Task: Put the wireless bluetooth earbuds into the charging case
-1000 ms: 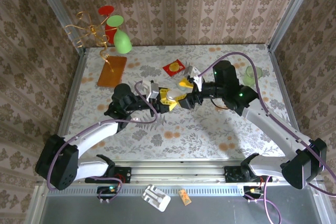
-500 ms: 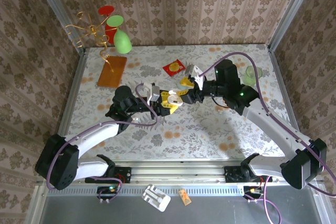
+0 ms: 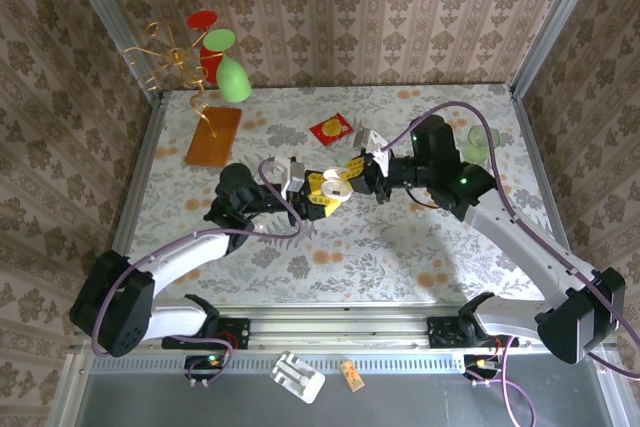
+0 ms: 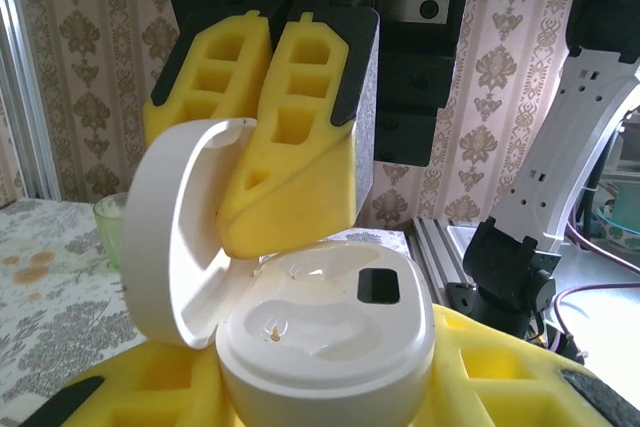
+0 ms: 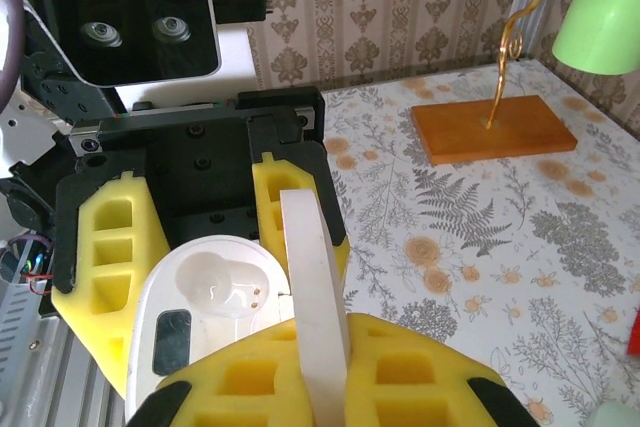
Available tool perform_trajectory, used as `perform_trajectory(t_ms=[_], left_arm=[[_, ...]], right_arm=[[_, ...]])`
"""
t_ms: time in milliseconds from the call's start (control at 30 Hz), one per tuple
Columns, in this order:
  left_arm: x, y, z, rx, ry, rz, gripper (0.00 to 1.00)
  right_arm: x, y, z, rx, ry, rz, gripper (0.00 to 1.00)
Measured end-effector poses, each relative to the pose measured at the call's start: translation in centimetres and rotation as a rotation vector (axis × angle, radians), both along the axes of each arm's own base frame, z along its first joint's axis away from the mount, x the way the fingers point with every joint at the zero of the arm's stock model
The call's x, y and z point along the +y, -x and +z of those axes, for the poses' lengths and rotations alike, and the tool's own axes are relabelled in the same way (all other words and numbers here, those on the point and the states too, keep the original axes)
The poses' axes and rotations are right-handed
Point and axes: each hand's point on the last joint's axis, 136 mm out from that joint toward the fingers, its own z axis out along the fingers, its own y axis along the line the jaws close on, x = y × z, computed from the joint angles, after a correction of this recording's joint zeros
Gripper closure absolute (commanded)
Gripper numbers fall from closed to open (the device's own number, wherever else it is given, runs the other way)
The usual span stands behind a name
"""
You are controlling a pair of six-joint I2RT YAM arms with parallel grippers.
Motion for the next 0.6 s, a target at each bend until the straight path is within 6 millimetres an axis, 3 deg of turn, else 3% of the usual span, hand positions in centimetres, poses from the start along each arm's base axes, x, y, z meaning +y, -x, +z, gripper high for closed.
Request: perform_trajectory(t_ms=[200,600], left_arm=[[-0.2,0.4,0.5,-0.002,0.021,-0.023,0.53],[-0.3,0.3,0.4,0.037,0.019,-0.02,0.49]], right_arm=[[-0.2,0.6,0.4,-0.045,0.004,-0.026,1.0],[-0.7,0.6,1.3,-0.121,0.01,-0.074,0.99]])
